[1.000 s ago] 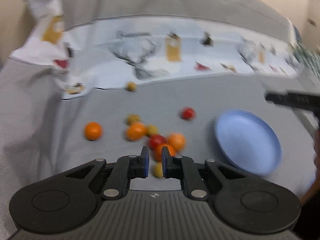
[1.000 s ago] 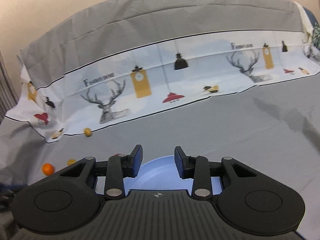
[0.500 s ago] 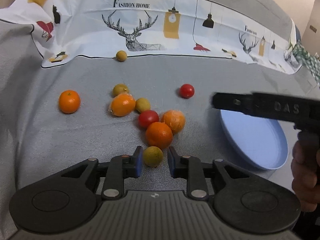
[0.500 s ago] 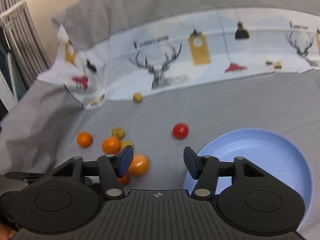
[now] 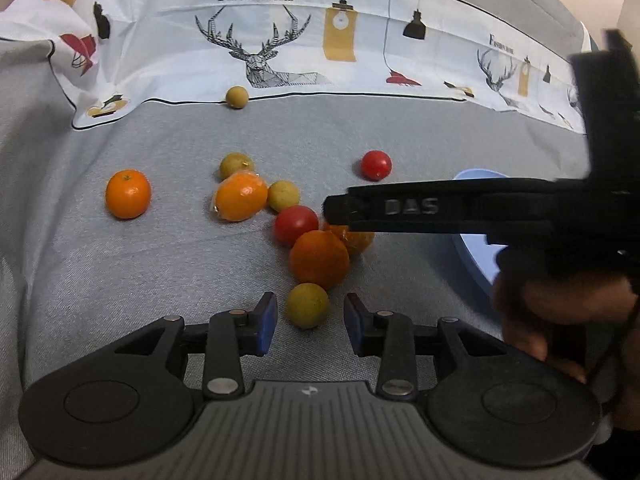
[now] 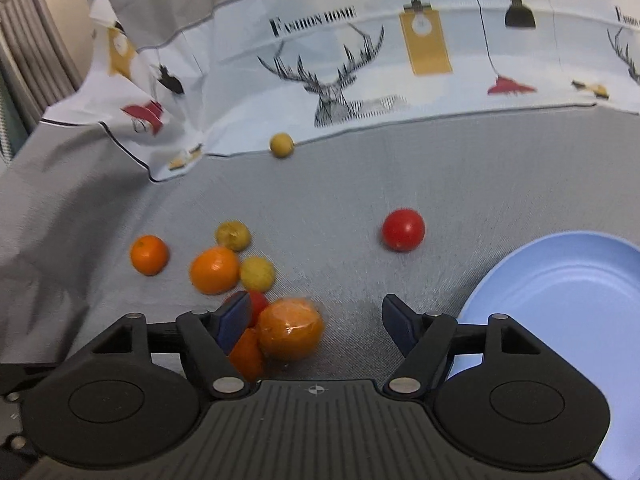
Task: Organize fruits
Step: 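Grasp the bagged orange with the right gripper while the left gripper grasps a yellow plum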
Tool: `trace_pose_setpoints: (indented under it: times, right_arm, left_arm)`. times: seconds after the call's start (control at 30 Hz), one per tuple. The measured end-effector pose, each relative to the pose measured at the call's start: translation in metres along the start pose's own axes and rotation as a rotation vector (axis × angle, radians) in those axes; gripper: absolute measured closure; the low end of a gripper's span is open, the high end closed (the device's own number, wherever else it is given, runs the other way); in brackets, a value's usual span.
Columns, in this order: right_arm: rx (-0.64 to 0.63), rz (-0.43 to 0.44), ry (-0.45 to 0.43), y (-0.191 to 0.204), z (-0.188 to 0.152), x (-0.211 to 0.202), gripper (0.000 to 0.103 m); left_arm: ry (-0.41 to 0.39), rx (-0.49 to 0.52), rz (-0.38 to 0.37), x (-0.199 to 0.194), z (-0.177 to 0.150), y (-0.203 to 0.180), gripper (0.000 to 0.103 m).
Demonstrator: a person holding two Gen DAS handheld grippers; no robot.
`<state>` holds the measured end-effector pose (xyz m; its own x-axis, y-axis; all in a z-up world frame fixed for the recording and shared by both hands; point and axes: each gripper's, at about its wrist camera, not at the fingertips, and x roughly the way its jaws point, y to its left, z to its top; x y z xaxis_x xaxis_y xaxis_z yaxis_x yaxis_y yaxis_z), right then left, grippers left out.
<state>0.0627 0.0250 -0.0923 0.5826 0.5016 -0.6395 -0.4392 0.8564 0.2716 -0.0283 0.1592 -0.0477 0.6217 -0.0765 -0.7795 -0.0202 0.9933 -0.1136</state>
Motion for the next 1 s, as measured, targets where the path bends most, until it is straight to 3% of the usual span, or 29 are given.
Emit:
trace_pose_setpoints:
  times: [0.1,0.17,0.23,0.27,0.47,0.6,0.77,1.0]
  right_arm:
    - [-0.004,0.006,0.02,0.0,-0.003,0.008,0.032]
    - [-0.01,0.021,0.019,0.001,-0.004,0.01,0.039]
    - [-0.018,0.04,0.018,0.002,-0.003,0.01,0.06]
    - [-0.021,0.048,0.019,0.002,-0.003,0.009,0.064]
    - [-0.028,0.055,0.017,0.0,-0.004,0.003,0.065]
    - [-0.021,0.057,-0.001,-0.003,-0.003,-0.008,0.065]
    - [-0.069,0.065,-0.009,-0.003,-0.003,-0.032,0.065]
    - [-0.125,0.068,0.067,-0.002,-0.019,-0.065,0.064]
  left_arm:
    - [0.002,0.006,0.005,0.002,-0.001,0.0,0.066]
    - [0.004,-0.001,0.006,0.002,-0.001,0.001,0.075]
    - [0.004,-0.011,0.003,0.002,-0.001,0.002,0.08]
    - [0.0,-0.016,-0.002,0.001,-0.001,0.003,0.082]
    - [-0.016,-0.041,-0.001,-0.005,0.001,0.008,0.083]
    - [-0.032,-0.093,0.013,-0.01,0.003,0.016,0.091]
    - [-0.039,-0.166,0.023,-0.014,0.004,0.029,0.091]
    - [-0.013,-0.251,-0.046,-0.013,0.003,0.042,0.088]
